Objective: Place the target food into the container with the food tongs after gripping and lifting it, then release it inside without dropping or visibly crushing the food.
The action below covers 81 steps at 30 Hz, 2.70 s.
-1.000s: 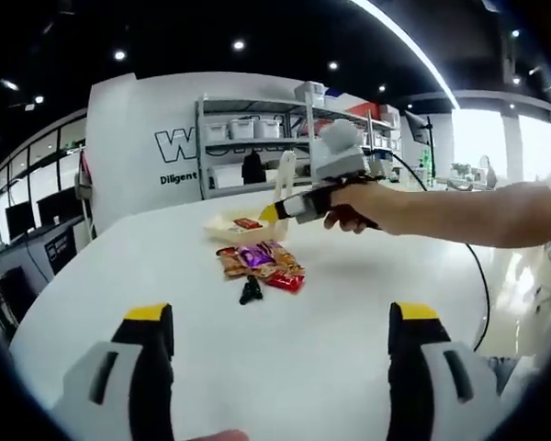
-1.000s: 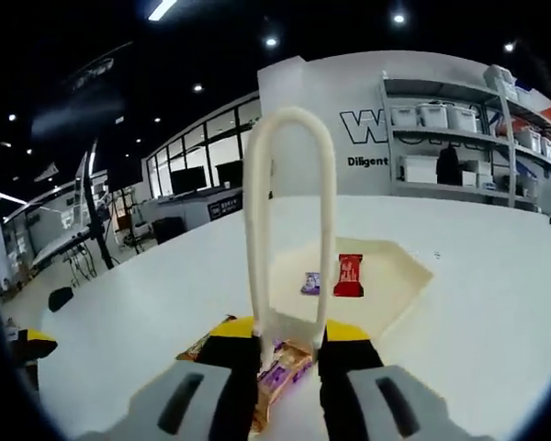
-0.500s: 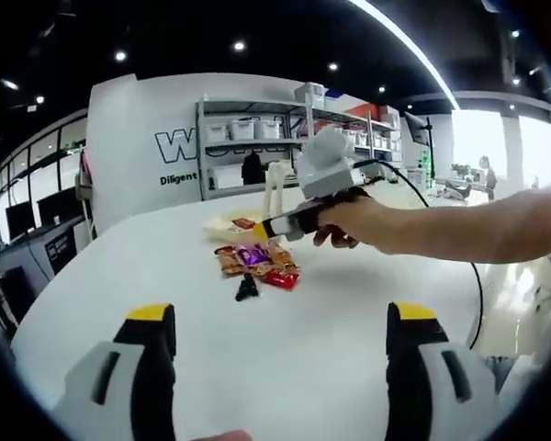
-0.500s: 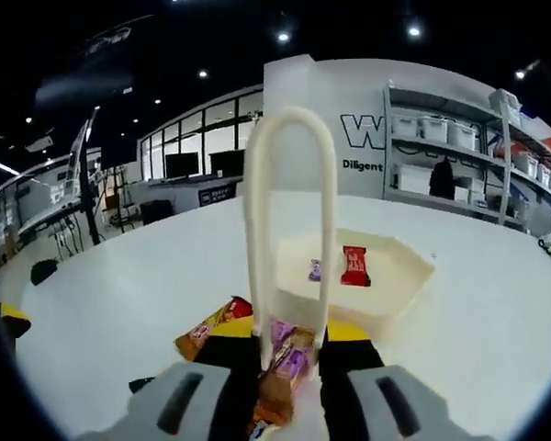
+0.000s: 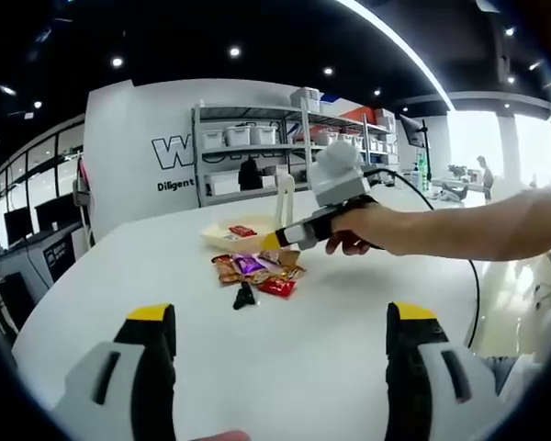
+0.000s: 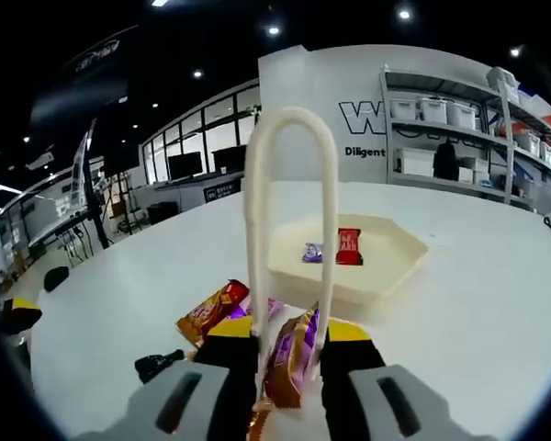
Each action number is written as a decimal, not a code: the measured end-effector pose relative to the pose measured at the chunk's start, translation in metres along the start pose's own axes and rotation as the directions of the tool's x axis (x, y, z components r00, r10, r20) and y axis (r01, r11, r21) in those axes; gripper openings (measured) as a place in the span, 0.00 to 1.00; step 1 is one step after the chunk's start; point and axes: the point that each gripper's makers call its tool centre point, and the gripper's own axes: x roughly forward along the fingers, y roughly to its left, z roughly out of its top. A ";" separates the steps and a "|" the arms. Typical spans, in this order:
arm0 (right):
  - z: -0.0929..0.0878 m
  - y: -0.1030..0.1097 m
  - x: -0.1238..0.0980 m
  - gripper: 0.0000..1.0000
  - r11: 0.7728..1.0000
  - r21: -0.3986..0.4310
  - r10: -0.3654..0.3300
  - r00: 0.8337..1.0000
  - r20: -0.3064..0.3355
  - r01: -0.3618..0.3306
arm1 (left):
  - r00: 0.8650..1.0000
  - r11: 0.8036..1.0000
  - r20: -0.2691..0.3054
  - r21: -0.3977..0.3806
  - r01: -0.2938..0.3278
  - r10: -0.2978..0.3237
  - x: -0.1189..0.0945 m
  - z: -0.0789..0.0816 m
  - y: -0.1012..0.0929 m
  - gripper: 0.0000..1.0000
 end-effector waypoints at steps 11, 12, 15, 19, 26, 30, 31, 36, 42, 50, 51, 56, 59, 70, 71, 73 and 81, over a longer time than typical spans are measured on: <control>-0.005 -0.002 0.006 0.18 0.998 -0.064 0.001 1.000 -0.014 -0.002 | 1.000 1.000 -0.003 -0.011 -0.010 0.010 -0.005 -0.003 0.006 0.93; -0.005 -0.001 0.006 0.17 0.997 -0.081 0.005 1.000 -0.010 -0.005 | 1.000 1.000 -0.003 -0.013 -0.010 0.010 -0.005 -0.003 0.006 0.93; -0.005 -0.002 0.006 0.15 0.995 -0.098 0.006 1.000 -0.012 -0.007 | 1.000 1.000 -0.003 -0.015 -0.009 0.009 -0.005 -0.003 0.006 0.93; -0.005 -0.007 0.007 0.14 0.999 -0.033 0.016 1.000 -0.022 -0.017 | 1.000 1.000 -0.003 -0.022 -0.004 0.003 -0.004 -0.004 0.004 0.93; 0.001 -0.019 0.001 0.14 0.997 0.069 0.039 0.999 -0.008 -0.038 | 1.000 0.999 0.008 -0.040 0.000 0.001 -0.007 -0.001 0.006 0.92; 0.010 -0.021 -0.006 0.14 0.996 0.081 0.039 0.999 0.012 -0.040 | 1.000 1.000 -0.006 -0.022 -0.014 0.014 -0.006 -0.004 0.010 0.92; 0.013 -0.022 -0.009 0.14 0.996 0.081 0.040 0.999 0.015 -0.041 | 1.000 1.000 -0.013 -0.018 -0.015 0.015 -0.005 -0.006 0.010 0.92; 0.023 -0.026 -0.021 0.14 0.996 0.074 0.039 0.999 0.036 -0.042 | 1.000 0.999 -0.008 -0.045 -0.013 0.012 -0.003 -0.007 0.010 0.92; 0.037 -0.037 -0.034 0.15 0.997 0.068 0.029 0.998 0.057 -0.033 | 1.000 0.998 -0.012 -0.057 -0.007 0.007 -0.002 -0.007 0.008 0.93; 0.045 -0.050 -0.043 0.15 1.000 0.028 0.008 0.998 0.067 -0.009 | 1.000 0.998 -0.011 -0.061 0.000 -0.001 -0.002 -0.004 0.005 0.96; 0.046 -0.051 -0.043 0.15 1.000 0.027 0.005 0.998 0.068 -0.007 | 1.000 0.998 -0.012 -0.059 -0.001 0.000 -0.002 -0.004 0.005 0.96; 0.050 -0.053 -0.046 0.15 1.000 0.003 0.001 0.997 0.072 -0.002 | 1.000 0.998 -0.016 -0.055 -0.003 0.002 -0.003 -0.004 0.005 0.96; 0.054 -0.055 -0.046 0.15 1.000 -0.007 -0.002 0.997 0.075 0.002 | 1.000 0.999 -0.018 -0.053 -0.005 0.004 -0.004 -0.004 0.006 0.96; 0.066 -0.068 -0.036 0.15 0.999 -0.031 -0.021 0.997 0.071 0.024 | 1.000 0.998 -0.022 -0.062 -0.009 0.008 -0.003 -0.005 0.011 0.96; 0.066 -0.069 -0.035 0.15 0.999 -0.032 -0.022 0.997 0.070 0.024 | 1.000 0.998 -0.023 -0.061 -0.010 0.008 -0.003 -0.005 0.011 0.96; 0.068 -0.072 -0.031 0.15 1.000 -0.018 -0.020 0.997 0.068 0.022 | 1.000 0.998 -0.023 -0.061 -0.011 0.009 -0.002 -0.005 0.012 0.96; 0.072 -0.077 -0.018 0.15 1.000 -0.007 -0.021 0.998 0.064 0.022 | 1.000 0.998 -0.022 -0.064 -0.014 0.012 0.000 -0.005 0.016 0.95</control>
